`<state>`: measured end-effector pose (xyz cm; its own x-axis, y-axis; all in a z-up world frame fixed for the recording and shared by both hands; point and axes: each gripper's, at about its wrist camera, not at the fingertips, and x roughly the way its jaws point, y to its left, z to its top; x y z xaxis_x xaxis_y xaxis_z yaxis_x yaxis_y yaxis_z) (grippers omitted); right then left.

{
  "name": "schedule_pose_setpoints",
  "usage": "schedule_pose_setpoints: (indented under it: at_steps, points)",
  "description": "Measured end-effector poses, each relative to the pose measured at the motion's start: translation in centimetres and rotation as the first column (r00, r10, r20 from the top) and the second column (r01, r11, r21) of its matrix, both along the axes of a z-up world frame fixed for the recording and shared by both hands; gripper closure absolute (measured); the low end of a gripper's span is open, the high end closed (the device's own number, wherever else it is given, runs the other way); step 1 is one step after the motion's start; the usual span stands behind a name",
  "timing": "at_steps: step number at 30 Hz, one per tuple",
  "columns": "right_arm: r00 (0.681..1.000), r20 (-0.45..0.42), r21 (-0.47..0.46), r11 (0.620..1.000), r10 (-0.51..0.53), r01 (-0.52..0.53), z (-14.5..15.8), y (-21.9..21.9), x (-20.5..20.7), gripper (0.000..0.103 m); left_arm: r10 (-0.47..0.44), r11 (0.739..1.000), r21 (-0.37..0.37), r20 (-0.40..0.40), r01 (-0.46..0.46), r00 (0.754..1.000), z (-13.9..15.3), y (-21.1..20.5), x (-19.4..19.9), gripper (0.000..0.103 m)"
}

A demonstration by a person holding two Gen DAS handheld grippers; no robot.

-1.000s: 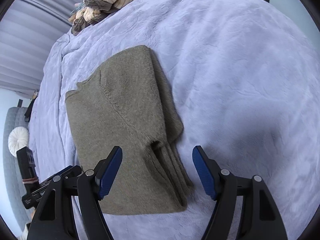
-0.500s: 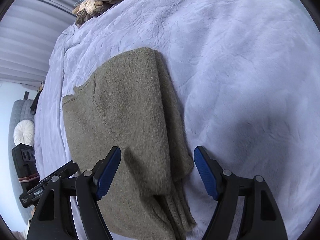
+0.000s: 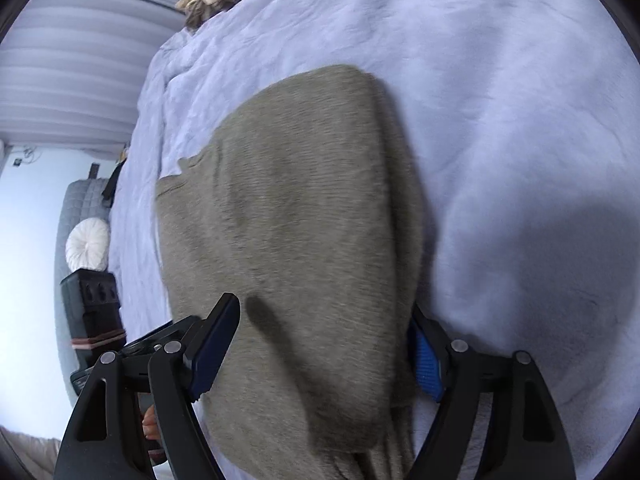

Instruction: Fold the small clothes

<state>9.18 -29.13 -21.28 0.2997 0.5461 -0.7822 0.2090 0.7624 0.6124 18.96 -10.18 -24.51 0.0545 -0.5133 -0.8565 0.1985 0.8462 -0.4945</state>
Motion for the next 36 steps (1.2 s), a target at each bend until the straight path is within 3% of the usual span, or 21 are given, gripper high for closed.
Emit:
schedule_pose_setpoints:
  at_steps: [6, 12, 13, 14, 15, 18, 27, 36]
  points:
    - [0.999, -0.032, 0.017, 1.0, -0.007, 0.007, -1.5, 0.0, 0.8, 0.021, -0.021, 1.0, 0.02, 0.007, 0.02, 1.0, -1.0, -1.5, 0.3, 0.0]
    - [0.998, -0.053, -0.027, 0.999, -0.039, 0.037, -2.5, 0.8, 1.6, 0.023, -0.029, 0.999, 0.029, 0.011, 0.029, 1.0, -1.4, -2.1, 0.4, 0.002]
    - [0.997, -0.063, -0.03, 0.999, -0.038, 0.036, -2.3, 1.0, 1.7, 0.025, -0.031, 0.999, 0.023, 0.015, 0.03, 0.999, -1.2, -2.1, 0.3, 0.008]
    - [0.997, -0.075, -0.025, 0.999, -0.032, 0.03, -2.1, 1.1, 1.8, 0.034, -0.037, 0.999, -0.005, 0.025, 0.037, 0.999, -0.6, -2.0, 0.1, 0.023]
    - [0.996, -0.082, -0.017, 1.0, -0.026, 0.024, -1.8, 1.2, 1.8, 0.045, -0.037, 0.999, -0.004, 0.039, 0.037, 0.999, 0.0, -1.9, -0.1, 0.032]
    - [0.996, -0.087, 0.031, 0.999, -0.016, 0.019, -0.7, 1.4, 1.6, 0.064, -0.041, 0.999, -0.02, 0.054, 0.043, 0.998, 1.4, -1.6, -0.5, 0.048]
    - [0.999, -0.019, 0.213, 0.976, -0.035, 0.038, 3.3, 3.6, -0.4, 0.071, -0.058, 0.996, -0.055, 0.093, 0.063, 0.994, 6.9, -0.1, -2.6, 0.051]
    - [1.0, 0.005, 0.259, 0.966, 0.017, -0.017, 6.4, 8.2, -3.1, 0.071, -0.038, 0.999, -0.028, 0.125, 0.042, 0.991, 11.4, 3.5, -6.4, 0.051]
